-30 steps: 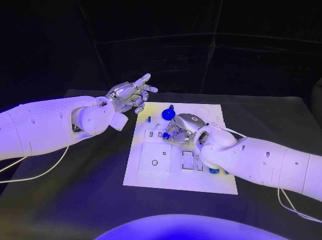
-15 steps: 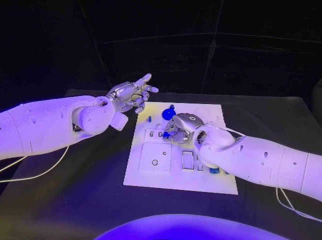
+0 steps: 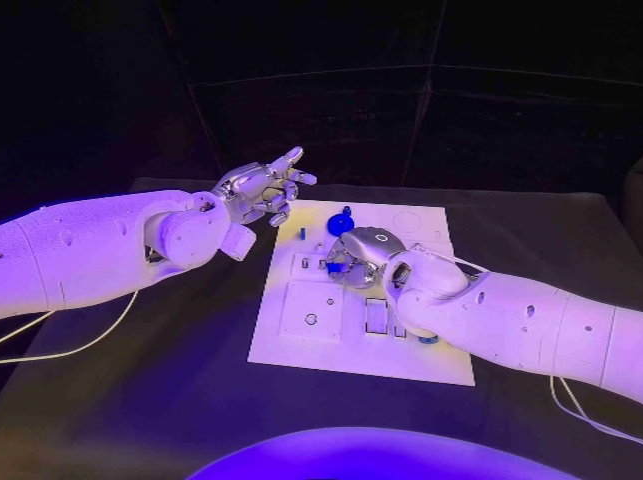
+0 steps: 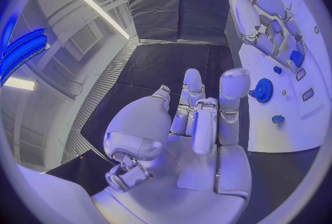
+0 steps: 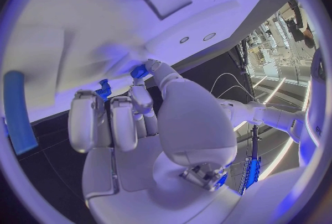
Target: Assemble the parts on the task board
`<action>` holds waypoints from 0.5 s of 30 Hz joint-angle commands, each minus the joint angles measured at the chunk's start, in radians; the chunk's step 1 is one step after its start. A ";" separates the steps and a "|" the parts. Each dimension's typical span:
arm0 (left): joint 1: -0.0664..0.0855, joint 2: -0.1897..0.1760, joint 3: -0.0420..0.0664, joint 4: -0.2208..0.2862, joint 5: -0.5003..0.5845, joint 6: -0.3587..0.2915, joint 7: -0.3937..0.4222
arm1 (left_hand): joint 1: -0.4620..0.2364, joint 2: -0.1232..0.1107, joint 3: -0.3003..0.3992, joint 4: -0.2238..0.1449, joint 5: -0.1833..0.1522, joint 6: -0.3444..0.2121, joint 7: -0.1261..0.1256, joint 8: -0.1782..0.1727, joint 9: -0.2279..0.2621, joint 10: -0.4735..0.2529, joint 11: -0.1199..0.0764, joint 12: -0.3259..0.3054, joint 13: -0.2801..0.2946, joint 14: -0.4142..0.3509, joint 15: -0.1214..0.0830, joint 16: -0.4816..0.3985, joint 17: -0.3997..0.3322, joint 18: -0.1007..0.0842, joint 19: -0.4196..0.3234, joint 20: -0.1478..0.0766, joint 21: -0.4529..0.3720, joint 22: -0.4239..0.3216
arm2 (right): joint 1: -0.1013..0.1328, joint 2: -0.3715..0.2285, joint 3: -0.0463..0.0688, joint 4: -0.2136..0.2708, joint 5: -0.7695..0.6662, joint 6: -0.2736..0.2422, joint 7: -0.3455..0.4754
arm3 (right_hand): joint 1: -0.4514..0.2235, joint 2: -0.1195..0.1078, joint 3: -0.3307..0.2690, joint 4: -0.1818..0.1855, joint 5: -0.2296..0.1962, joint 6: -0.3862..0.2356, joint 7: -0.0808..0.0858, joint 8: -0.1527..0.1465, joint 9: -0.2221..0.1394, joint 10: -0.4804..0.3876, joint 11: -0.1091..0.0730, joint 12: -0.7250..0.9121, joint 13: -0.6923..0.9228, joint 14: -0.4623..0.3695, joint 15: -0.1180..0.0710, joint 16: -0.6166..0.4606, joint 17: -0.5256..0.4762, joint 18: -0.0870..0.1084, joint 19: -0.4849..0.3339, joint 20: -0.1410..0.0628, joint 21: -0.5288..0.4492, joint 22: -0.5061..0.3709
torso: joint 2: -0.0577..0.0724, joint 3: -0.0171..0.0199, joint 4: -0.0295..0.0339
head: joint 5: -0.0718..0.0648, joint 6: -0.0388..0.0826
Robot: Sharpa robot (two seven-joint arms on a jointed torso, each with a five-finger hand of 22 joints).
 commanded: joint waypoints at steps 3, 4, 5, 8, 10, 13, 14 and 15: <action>0.002 0.000 0.001 0.000 -0.006 0.016 -0.001 | 0.012 -0.002 0.002 -0.008 0.003 -0.008 -0.002 -0.005 0.002 -0.009 0.000 -0.005 -0.001 0.069 0.005 -0.007 0.114 -0.002 -0.007 0.000 -0.004 -0.001 | 0.000 -0.015 -0.001 0.000 0.000 0.027 0.002 | -0.021 -0.025 0.107 -0.017 0.079 0.012 0.002 0.007 0.000 -0.003 0.000 -0.006 -0.002 0.065 -0.005 -0.003 0.102 -0.002 -0.003 -0.007 0.000 0.073 | 0.000 0.0004 -0.0006 | 0.000 -0.001; 0.002 0.000 0.001 0.000 -0.006 0.016 -0.001 | 0.012 -0.002 0.002 -0.008 0.003 -0.008 -0.002 -0.005 0.002 -0.009 0.000 -0.005 -0.001 0.069 0.005 -0.007 0.114 -0.002 -0.007 0.000 -0.004 -0.001 | 0.000 -0.017 -0.001 0.002 0.002 0.029 0.004 | -0.028 -0.030 0.129 -0.021 0.085 0.014 0.002 0.008 0.000 -0.002 0.000 -0.005 -0.001 0.065 -0.005 -0.002 0.102 -0.002 -0.004 -0.007 0.000 0.073 | 0.000 0.0003 -0.0009 | 0.000 -0.001; 0.002 0.000 0.001 0.000 -0.006 0.016 -0.002 | 0.014 -0.001 0.002 -0.010 0.003 -0.008 -0.002 -0.005 0.002 -0.010 0.000 -0.005 -0.002 0.069 0.005 -0.007 0.113 -0.002 -0.008 0.000 -0.006 -0.004 | 0.000 -0.018 -0.001 0.003 0.003 0.030 0.006 | -0.036 -0.035 0.154 -0.025 0.087 0.015 0.001 0.008 -0.001 -0.001 -0.002 -0.005 -0.002 0.065 -0.006 -0.002 0.103 -0.002 -0.004 -0.006 0.001 0.074 | 0.000 -0.0001 -0.0014 | 0.000 -0.001; 0.002 0.000 0.001 0.000 -0.010 0.017 -0.003 | 0.014 -0.001 0.002 -0.010 0.003 -0.008 -0.002 -0.005 0.002 -0.010 0.000 -0.005 -0.002 0.069 0.005 -0.007 0.113 -0.002 -0.008 0.000 -0.006 -0.004 | 0.000 -0.022 -0.001 0.008 0.006 0.033 0.010 | -0.058 -0.052 0.197 -0.033 0.088 0.015 0.000 0.009 -0.002 0.000 0.000 -0.005 -0.001 0.065 -0.006 -0.003 0.103 -0.001 -0.005 -0.007 0.001 0.074 | 0.000 -0.0001 -0.0014 | 0.000 -0.001; 0.002 0.000 0.001 0.000 -0.011 0.018 -0.003 | 0.014 -0.001 0.002 -0.011 0.003 -0.008 -0.002 -0.005 0.002 -0.010 0.000 -0.006 -0.002 0.069 0.005 -0.007 0.114 -0.002 -0.008 0.000 -0.005 -0.003 | 0.000 -0.024 -0.001 0.009 0.007 0.035 0.011 | -0.063 -0.054 0.207 -0.034 0.088 0.015 0.000 0.010 -0.002 -0.001 0.000 -0.005 -0.002 0.065 -0.006 -0.002 0.103 -0.001 -0.006 -0.007 0.001 0.074 | 0.000 0.0003 -0.0008 | 0.000 0.000; 0.002 0.000 0.001 0.000 -0.012 0.018 -0.004 | 0.015 -0.001 0.003 -0.012 0.003 -0.009 -0.002 -0.005 0.002 -0.010 0.000 -0.006 -0.002 0.069 0.005 -0.007 0.114 -0.002 -0.008 0.000 -0.005 -0.002 | 0.000 -0.027 -0.001 0.010 0.008 0.037 0.008 | -0.076 -0.062 0.217 -0.035 0.076 0.012 -0.001 0.009 -0.002 -0.006 0.000 -0.011 -0.009 0.066 -0.005 -0.001 0.105 -0.001 -0.007 -0.006 0.000 0.073 | 0.000 0.0001 -0.0001 | -0.002 0.000; 0.002 0.000 0.001 0.000 -0.012 0.018 -0.004 | 0.015 -0.001 0.003 -0.012 0.003 -0.009 -0.002 -0.005 0.002 -0.010 0.000 -0.006 -0.002 0.069 0.005 -0.007 0.114 -0.002 -0.008 0.000 -0.005 -0.002 | 0.000 -0.027 -0.001 0.010 0.008 0.038 0.007 | -0.084 -0.065 0.218 -0.033 0.060 0.011 -0.002 0.008 -0.003 -0.007 0.000 -0.013 -0.010 0.066 -0.005 -0.001 0.105 -0.001 -0.007 -0.006 -0.001 0.073 | 0.000 0.0001 -0.0001 | -0.002 0.000; 0.002 0.000 0.001 0.000 -0.013 0.018 -0.004 | 0.015 -0.001 0.003 -0.012 0.003 -0.009 -0.002 -0.005 0.002 -0.010 0.000 -0.006 -0.002 0.069 0.005 -0.007 0.114 -0.002 -0.008 0.000 -0.005 -0.002 | 0.000 -0.028 -0.001 0.010 0.008 0.037 0.005 | -0.092 -0.069 0.217 -0.032 0.041 0.009 -0.002 0.007 -0.003 -0.008 0.000 -0.014 -0.012 0.066 -0.004 0.000 0.106 -0.001 -0.008 -0.005 -0.001 0.072 | 0.000 0.0000 0.0000 | -0.002 0.000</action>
